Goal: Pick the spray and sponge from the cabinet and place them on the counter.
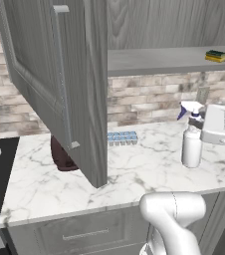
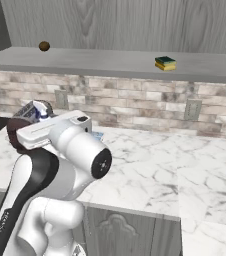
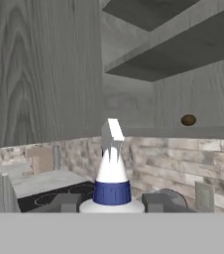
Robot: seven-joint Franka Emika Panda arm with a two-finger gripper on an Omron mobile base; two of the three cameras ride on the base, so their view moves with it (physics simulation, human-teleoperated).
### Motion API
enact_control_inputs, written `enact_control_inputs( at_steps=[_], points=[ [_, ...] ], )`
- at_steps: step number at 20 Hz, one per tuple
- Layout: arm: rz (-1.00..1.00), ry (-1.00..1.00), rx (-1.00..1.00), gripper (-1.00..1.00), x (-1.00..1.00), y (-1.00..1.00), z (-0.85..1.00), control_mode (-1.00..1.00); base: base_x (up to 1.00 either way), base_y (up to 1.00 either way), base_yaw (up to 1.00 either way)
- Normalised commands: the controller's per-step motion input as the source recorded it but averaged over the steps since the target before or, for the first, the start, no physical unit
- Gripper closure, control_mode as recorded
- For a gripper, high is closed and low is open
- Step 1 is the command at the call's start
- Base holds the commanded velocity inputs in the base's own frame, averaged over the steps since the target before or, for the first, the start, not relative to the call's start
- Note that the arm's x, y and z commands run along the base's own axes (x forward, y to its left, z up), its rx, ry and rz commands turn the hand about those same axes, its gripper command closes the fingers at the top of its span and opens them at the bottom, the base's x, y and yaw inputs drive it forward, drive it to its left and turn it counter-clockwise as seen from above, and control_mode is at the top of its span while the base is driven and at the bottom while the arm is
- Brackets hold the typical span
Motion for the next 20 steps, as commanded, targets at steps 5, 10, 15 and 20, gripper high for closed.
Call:
enact_control_inputs(
  at_steps=[5,10,15,20],
  points=[
    [-0.02,-0.08,0.04,1.0,0.06,0.33,-0.43,-1.0,0.0,0.0,0.0],
    [-0.02,-0.05,0.06,1.0,0.17,0.28,-0.48,-1.0,0.0,0.0,0.0],
    [-0.05,-0.05,0.05,1.0,0.24,0.29,-0.44,-1.0,0.0,0.0,0.0],
    [-0.03,-0.07,0.06,1.0,0.12,0.18,-0.37,-1.0,0.0,0.0,0.0]
  ],
)
